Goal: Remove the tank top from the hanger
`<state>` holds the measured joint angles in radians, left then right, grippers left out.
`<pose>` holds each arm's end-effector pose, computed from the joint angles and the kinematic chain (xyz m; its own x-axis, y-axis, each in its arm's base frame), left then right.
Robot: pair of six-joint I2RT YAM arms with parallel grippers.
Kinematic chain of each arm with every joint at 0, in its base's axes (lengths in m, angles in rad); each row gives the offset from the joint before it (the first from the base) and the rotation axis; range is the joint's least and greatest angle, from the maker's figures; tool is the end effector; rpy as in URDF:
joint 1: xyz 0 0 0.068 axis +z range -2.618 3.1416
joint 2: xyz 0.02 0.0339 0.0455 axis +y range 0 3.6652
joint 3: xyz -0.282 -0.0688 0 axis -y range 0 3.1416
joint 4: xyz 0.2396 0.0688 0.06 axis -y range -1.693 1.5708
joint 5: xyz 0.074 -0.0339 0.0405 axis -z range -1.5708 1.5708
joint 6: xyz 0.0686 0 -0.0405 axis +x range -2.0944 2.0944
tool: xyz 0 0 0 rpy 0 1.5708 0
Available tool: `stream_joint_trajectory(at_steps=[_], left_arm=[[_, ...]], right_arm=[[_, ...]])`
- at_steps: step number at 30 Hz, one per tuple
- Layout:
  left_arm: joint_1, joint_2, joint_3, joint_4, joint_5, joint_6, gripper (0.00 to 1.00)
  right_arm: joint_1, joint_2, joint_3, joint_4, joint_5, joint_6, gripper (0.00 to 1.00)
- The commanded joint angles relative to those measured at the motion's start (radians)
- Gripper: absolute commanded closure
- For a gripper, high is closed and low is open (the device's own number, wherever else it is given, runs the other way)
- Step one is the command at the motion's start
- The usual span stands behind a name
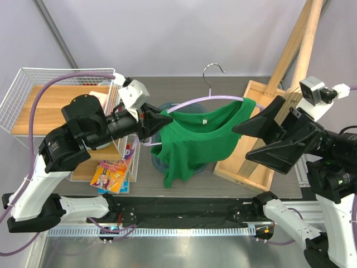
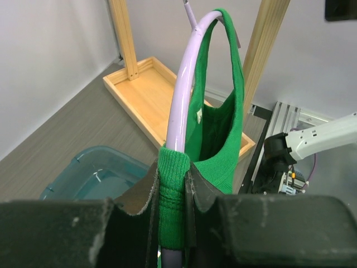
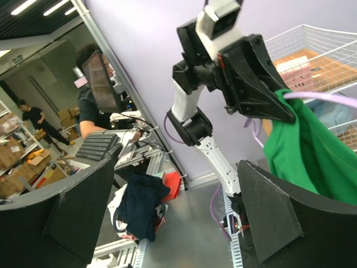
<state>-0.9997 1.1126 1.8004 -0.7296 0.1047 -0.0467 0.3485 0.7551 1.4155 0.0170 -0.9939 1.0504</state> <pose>0.0936 -0.1590 0.5589 -0.0643 0.0141 -0.9978 0.8911 0.4509 -0.0510 0.0310 0.0724 0.5710 -0.4013 0.3577 -0.8432 -0.9089 -0.0417 0.4148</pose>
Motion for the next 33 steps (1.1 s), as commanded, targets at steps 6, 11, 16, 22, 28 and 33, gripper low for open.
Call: stream_joint_trajectory(at_steps=[6, 11, 16, 22, 28, 33], left_arm=[[0.001, -0.03, -0.003, 0.105, -0.013, -0.016, 1.0], [0.001, -0.036, -0.012, 0.13, -0.04, -0.028, 1.0], [0.003, -0.014, 0.014, 0.137, -0.069, -0.021, 1.0], [0.003, 0.012, 0.062, 0.139, -0.043, -0.03, 1.0], [0.003, 0.018, 0.074, 0.128, -0.028, -0.028, 1.0], [0.001, 0.003, 0.025, 0.147, -0.028, -0.025, 1.0]], right_arm=[[0.06, 0.151, 0.415, -0.155, 0.021, -0.05, 0.03], [0.032, 0.363, 0.742, -0.288, 0.069, -0.105, 0.03], [-0.08, 0.527, 1.014, -0.466, 0.138, -0.18, 0.05], [-0.295, 0.501, 1.051, -0.636, 0.185, -0.341, 0.07], [-0.293, 0.364, 0.892, -0.704, 0.203, -0.432, 0.04], [-0.229, 0.213, 0.667, -0.615, 0.143, -0.34, 0.05]])
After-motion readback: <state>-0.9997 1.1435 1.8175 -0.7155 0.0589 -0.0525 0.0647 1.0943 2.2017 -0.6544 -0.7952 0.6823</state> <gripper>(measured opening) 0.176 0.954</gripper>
